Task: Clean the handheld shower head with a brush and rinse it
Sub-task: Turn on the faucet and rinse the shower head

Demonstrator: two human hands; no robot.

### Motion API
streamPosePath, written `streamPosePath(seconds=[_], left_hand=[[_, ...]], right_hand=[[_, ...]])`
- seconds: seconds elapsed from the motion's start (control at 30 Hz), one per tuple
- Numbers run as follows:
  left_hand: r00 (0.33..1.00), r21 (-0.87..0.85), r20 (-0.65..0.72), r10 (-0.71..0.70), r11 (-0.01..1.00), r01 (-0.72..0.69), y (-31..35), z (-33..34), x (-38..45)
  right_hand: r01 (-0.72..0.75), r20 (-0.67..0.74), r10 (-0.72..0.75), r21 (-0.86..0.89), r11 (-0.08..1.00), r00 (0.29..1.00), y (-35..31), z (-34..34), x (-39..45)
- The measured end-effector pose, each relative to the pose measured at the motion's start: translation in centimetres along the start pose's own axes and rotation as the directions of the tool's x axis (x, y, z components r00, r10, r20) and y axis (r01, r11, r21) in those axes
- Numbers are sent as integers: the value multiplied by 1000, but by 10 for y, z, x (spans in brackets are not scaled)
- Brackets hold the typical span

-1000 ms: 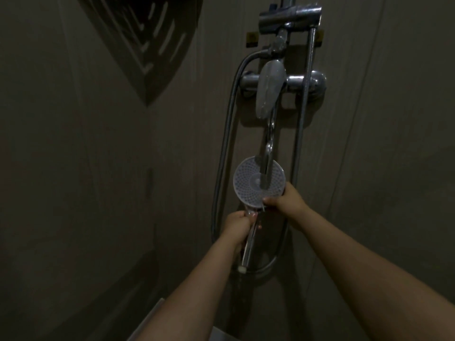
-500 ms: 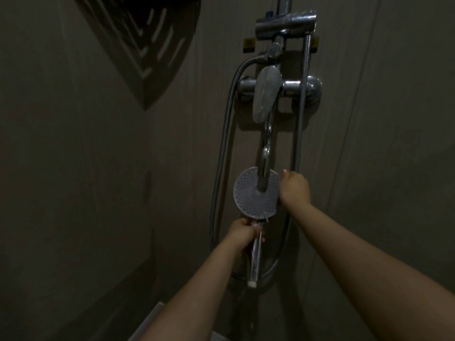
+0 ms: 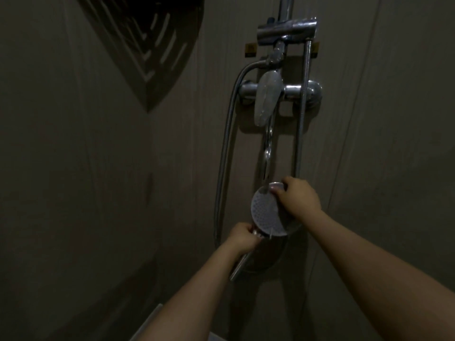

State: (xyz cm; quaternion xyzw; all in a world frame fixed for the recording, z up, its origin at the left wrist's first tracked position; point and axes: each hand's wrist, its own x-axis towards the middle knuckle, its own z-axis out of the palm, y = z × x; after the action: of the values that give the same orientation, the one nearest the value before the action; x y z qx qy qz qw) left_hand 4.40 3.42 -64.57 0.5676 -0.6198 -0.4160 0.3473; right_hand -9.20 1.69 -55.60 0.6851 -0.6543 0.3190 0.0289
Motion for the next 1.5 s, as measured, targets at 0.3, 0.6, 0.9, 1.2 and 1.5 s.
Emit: streamPosePath(seconds=[0.3, 0.6, 0.9, 1.2, 1.5], left_hand=[[989, -255, -127, -73, 966, 39, -3, 6, 6], [976, -806, -165, -141, 589, -51, 14, -6, 18], [980, -912, -140, -139, 404, -73, 29, -6, 22], [929, -967, -227, -292, 185, -178, 34, -4, 24], [971, -926, -86, -224, 378, 5, 30, 6, 24]], right_hand=[[-130, -57, 162, 369, 920, 985, -7, 13, -12], [-566, 640, 173, 483, 668, 749, -1, 29, -28], [-467, 705, -62, 530, 708, 706, 7, 34, -22], [-415, 627, 43, 460, 785, 777, 41, 23, -15], [-231, 440, 50, 368, 900, 897, 14, 19, 0]])
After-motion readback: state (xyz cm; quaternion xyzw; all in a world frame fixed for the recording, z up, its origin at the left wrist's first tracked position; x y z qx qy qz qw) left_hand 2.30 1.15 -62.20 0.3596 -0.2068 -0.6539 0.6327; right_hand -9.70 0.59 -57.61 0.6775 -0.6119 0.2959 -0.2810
